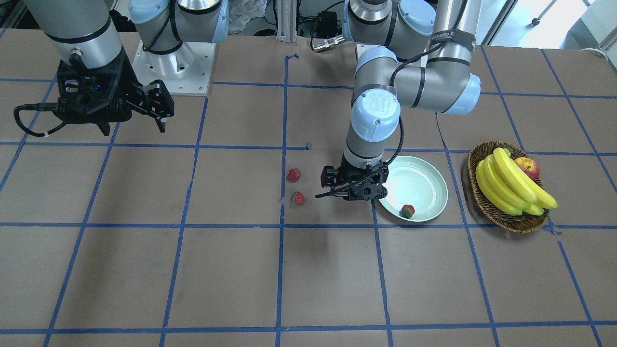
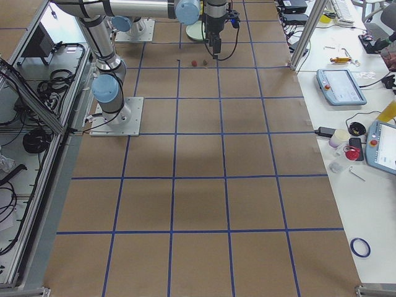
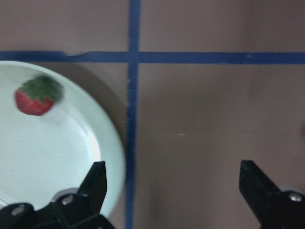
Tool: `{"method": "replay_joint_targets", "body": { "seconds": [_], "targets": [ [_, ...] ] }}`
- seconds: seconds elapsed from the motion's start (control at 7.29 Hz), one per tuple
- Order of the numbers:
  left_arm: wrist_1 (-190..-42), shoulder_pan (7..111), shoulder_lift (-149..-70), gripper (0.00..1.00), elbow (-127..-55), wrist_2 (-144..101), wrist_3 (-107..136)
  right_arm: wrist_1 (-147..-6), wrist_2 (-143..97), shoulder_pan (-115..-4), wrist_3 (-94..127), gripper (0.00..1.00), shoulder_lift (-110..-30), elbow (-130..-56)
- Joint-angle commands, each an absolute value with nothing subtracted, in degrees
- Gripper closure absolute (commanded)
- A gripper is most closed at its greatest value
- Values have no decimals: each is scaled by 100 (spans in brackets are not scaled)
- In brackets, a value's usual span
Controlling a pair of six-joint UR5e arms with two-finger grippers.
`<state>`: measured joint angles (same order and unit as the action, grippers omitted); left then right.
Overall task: Collect all strawberries into plate
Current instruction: 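Carry the strawberry with the left gripper and release it onto the plate, then return the left gripper to the strawberries and grasp another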
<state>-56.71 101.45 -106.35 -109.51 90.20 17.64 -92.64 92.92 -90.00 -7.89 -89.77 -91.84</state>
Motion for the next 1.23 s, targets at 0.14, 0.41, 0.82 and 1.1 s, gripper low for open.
{"method": "replay_joint_targets", "body": {
  "seconds": [0.14, 0.41, 0.82, 1.1],
  "targets": [
    [-5371, 10774, -11371, 0, -10398, 8780, 2671, -9264, 9308, -9114, -782, 0, -8956, -9193],
    [-5133, 11047, -11671, 1, -10397, 8877, 2803, -9264, 9308, -9114, -782, 0, -8956, -9193],
    [-5142, 11092, -11821, 42, -10459, 8886, 2813, -9264, 9308, -9114, -782, 0, -8956, -9185],
    [-5211, 11083, -11734, 92, -10424, 8877, 2716, -9264, 9308, -9114, -782, 0, -8956, -9185]
  ]
}}
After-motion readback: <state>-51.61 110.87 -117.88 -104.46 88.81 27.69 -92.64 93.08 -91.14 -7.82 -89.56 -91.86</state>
